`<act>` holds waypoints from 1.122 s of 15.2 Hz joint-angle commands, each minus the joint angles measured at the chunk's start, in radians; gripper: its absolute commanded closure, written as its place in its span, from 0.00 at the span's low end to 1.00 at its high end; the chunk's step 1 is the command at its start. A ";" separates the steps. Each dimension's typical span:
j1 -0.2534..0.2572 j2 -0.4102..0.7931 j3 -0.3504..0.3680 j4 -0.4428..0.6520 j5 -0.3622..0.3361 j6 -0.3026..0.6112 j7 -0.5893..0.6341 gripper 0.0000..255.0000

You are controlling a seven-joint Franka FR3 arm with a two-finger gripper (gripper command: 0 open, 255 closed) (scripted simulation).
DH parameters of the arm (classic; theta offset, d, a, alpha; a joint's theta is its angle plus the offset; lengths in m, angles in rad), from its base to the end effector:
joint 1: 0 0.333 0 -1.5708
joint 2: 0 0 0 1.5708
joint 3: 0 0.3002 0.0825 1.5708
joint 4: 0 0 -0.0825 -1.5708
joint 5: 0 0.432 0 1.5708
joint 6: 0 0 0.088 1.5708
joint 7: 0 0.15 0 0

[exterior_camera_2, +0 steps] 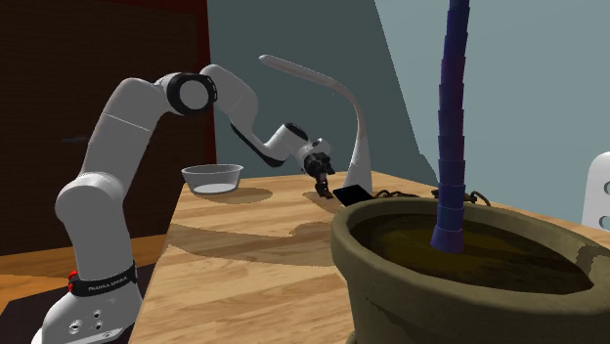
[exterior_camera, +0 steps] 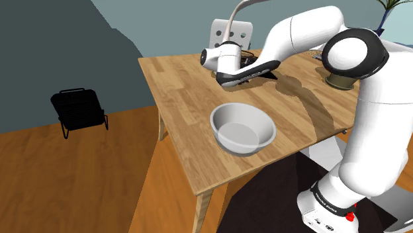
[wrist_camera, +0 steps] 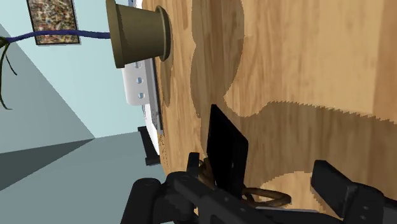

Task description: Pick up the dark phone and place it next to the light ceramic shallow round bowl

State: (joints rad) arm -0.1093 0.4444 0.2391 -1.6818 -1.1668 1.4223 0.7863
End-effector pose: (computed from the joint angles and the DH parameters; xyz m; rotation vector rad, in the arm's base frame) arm 0.6480 -0.0783 0.3148 1.8918 -0.3629 -0.0808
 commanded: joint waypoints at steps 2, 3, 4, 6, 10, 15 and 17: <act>0.016 0.083 -0.035 0.079 -0.073 -0.041 0.016 0.00; 0.009 0.079 -0.037 0.070 -0.075 -0.032 0.018 0.00; 0.002 0.076 -0.039 0.061 -0.078 -0.023 0.020 0.00; -0.012 0.069 -0.044 0.044 -0.084 -0.004 0.023 0.00; -0.032 0.062 -0.048 0.024 -0.093 0.019 0.028 0.00; -0.035 0.062 -0.044 0.024 -0.095 0.018 0.028 0.00; -0.036 0.063 -0.042 0.024 -0.095 0.017 0.028 0.00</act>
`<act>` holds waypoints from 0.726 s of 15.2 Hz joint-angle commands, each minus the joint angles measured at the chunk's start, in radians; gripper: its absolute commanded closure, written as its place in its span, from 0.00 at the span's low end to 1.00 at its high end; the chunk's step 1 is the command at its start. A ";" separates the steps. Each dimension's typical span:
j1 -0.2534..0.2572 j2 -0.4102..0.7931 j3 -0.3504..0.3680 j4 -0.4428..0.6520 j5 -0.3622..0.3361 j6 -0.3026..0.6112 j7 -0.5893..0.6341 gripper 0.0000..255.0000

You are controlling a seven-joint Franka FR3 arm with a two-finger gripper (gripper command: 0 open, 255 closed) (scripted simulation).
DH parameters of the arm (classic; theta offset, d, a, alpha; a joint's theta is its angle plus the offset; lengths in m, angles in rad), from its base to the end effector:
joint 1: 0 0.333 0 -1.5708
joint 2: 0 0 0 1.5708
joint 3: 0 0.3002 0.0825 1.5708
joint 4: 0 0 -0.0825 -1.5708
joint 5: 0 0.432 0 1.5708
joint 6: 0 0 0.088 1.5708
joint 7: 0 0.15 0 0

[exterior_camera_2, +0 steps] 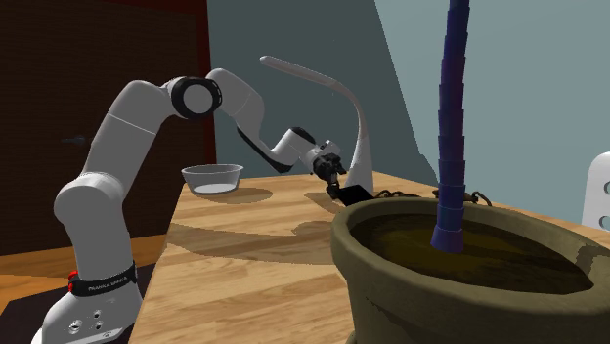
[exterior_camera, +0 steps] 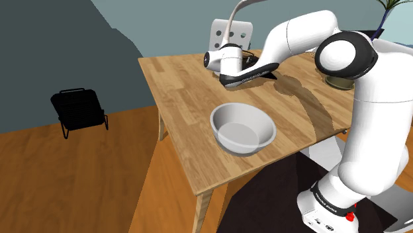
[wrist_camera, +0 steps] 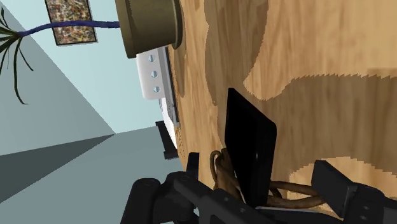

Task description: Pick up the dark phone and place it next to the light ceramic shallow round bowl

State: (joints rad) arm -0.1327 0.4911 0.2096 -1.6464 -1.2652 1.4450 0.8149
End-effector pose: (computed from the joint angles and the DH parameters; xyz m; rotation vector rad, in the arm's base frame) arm 0.6622 -0.1162 0.3102 1.8145 -0.3780 -0.0289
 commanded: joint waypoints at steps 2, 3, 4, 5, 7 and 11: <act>-0.011 0.022 -0.013 0.000 0.002 -0.008 -0.004 1.00; -0.015 0.026 -0.016 0.001 -0.001 -0.001 -0.004 1.00; -0.014 0.029 -0.016 0.008 -0.001 -0.004 -0.008 1.00; -0.016 0.025 -0.016 0.003 -0.002 -0.001 -0.008 1.00; -0.015 0.018 -0.015 -0.003 0.000 -0.004 -0.007 1.00; -0.013 0.009 -0.011 -0.009 0.003 -0.009 -0.008 1.00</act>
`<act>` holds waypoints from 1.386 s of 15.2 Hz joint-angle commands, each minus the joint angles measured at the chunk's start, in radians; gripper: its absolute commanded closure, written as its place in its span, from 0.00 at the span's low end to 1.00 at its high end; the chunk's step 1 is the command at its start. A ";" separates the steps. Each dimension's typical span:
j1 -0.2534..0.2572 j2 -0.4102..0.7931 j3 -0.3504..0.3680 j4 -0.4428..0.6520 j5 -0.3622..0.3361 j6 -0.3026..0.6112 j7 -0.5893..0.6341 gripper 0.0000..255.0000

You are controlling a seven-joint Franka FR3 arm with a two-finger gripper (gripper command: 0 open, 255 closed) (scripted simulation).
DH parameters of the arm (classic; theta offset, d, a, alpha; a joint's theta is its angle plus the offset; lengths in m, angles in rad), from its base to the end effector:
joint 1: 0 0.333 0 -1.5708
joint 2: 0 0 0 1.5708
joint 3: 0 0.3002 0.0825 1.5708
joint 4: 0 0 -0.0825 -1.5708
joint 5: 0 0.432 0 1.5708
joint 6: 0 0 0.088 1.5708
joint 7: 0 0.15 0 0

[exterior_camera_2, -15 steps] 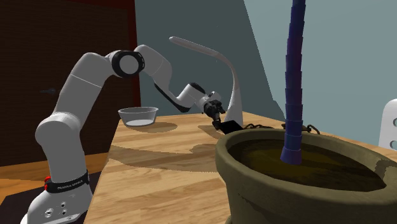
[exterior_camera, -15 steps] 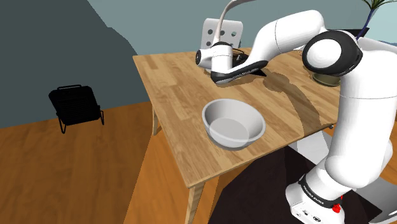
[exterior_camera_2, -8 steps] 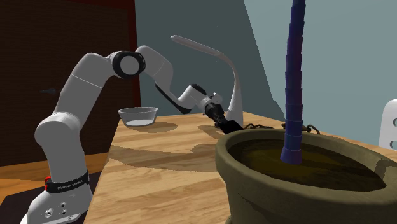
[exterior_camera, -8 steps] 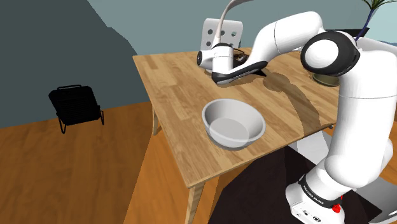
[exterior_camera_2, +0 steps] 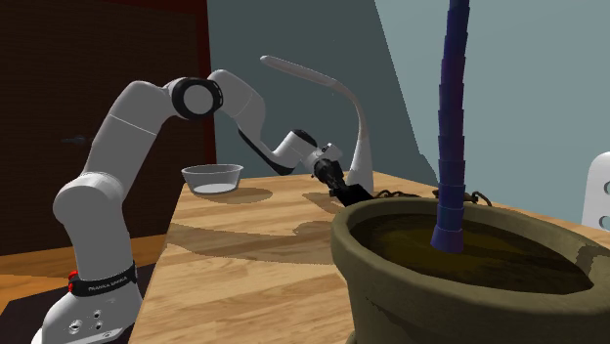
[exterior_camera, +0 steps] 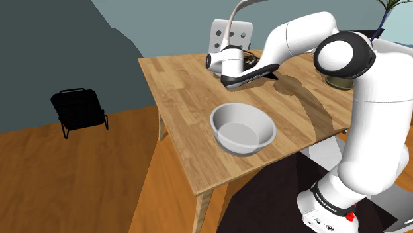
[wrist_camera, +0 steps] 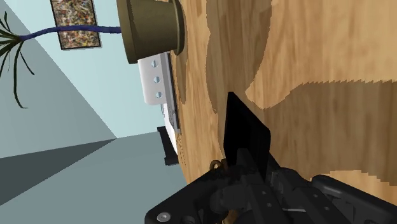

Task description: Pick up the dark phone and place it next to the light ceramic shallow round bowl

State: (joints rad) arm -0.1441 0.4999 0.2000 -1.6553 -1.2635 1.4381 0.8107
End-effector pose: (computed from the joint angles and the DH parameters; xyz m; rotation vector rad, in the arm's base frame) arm 0.6562 -0.1295 0.3008 1.8032 -0.3821 -0.0671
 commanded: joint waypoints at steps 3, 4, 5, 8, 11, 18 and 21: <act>-0.002 -0.020 0.000 0.006 0.002 -0.011 -0.029 1.00; -0.002 -0.026 0.000 0.009 0.002 -0.014 -0.038 1.00; -0.001 -0.032 0.000 0.012 0.002 -0.017 -0.046 1.00; -0.001 -0.050 0.001 0.022 0.002 -0.027 -0.072 1.00; 0.000 -0.066 0.002 0.034 0.002 -0.036 -0.099 1.00; 0.003 -0.099 0.003 0.069 -0.002 -0.060 -0.162 1.00; 0.005 -0.111 0.003 0.086 -0.004 -0.070 -0.190 1.00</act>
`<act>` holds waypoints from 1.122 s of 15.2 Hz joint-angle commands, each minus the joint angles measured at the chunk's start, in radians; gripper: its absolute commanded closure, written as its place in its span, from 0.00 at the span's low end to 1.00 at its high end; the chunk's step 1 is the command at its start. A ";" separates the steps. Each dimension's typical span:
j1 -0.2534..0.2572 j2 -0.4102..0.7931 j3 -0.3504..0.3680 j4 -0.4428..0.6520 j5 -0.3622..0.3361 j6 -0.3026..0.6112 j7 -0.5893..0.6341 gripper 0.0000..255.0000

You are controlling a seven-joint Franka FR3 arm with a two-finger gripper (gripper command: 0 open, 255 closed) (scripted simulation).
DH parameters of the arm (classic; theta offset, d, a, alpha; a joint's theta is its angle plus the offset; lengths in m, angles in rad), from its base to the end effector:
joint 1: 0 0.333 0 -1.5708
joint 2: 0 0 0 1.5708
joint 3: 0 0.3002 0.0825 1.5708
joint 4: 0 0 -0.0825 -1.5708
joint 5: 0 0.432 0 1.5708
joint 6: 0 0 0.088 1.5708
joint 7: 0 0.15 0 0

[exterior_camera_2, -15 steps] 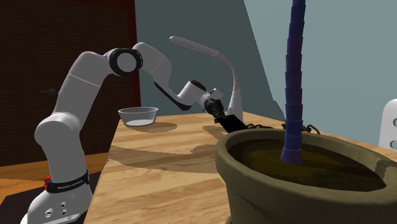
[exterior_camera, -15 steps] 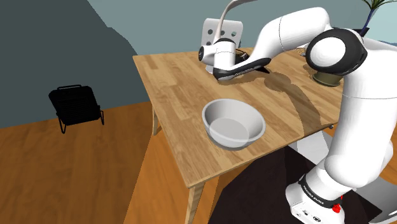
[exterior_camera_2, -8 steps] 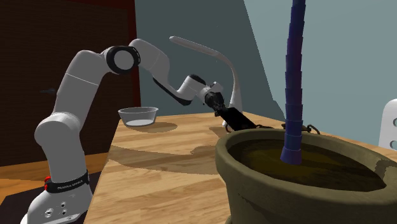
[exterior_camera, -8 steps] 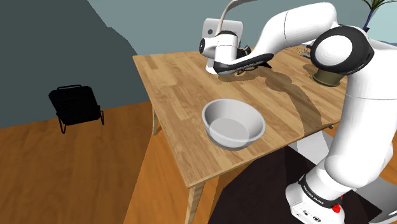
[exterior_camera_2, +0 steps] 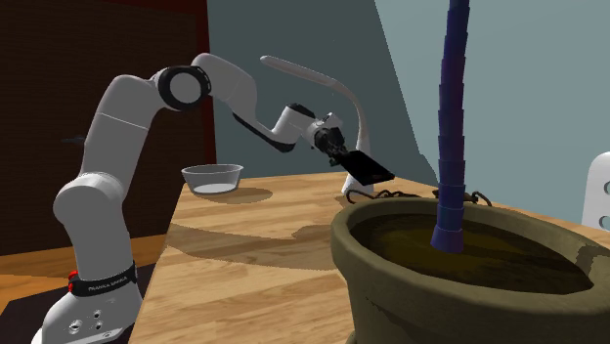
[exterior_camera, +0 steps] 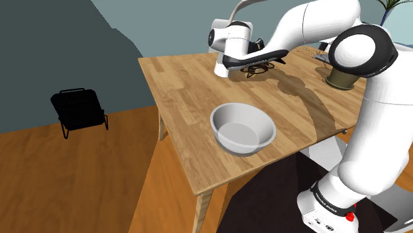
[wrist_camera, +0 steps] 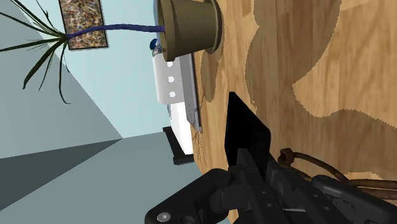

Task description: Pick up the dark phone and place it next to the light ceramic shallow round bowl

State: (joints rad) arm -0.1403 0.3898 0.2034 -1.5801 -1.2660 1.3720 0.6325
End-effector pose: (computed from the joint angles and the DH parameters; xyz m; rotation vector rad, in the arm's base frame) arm 0.6600 -0.1318 0.4124 1.8023 -0.3826 -0.0751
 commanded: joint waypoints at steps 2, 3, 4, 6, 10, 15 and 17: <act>0.002 -0.008 0.000 0.024 -0.004 -0.011 -0.031 1.00; 0.003 -0.012 0.000 0.031 -0.005 -0.015 -0.041 1.00; 0.003 -0.015 0.000 0.038 -0.006 -0.018 -0.051 1.00; 0.005 -0.020 0.000 0.053 -0.009 -0.025 -0.070 1.00; 0.010 -0.096 0.012 -0.036 0.013 -0.038 -0.049 1.00; 0.031 -0.261 0.045 -0.247 0.079 -0.063 0.016 1.00; 0.042 -0.323 0.059 -0.321 0.108 -0.076 0.037 1.00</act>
State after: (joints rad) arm -0.1040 0.0981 0.2553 -1.8622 -1.1730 1.3030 0.6579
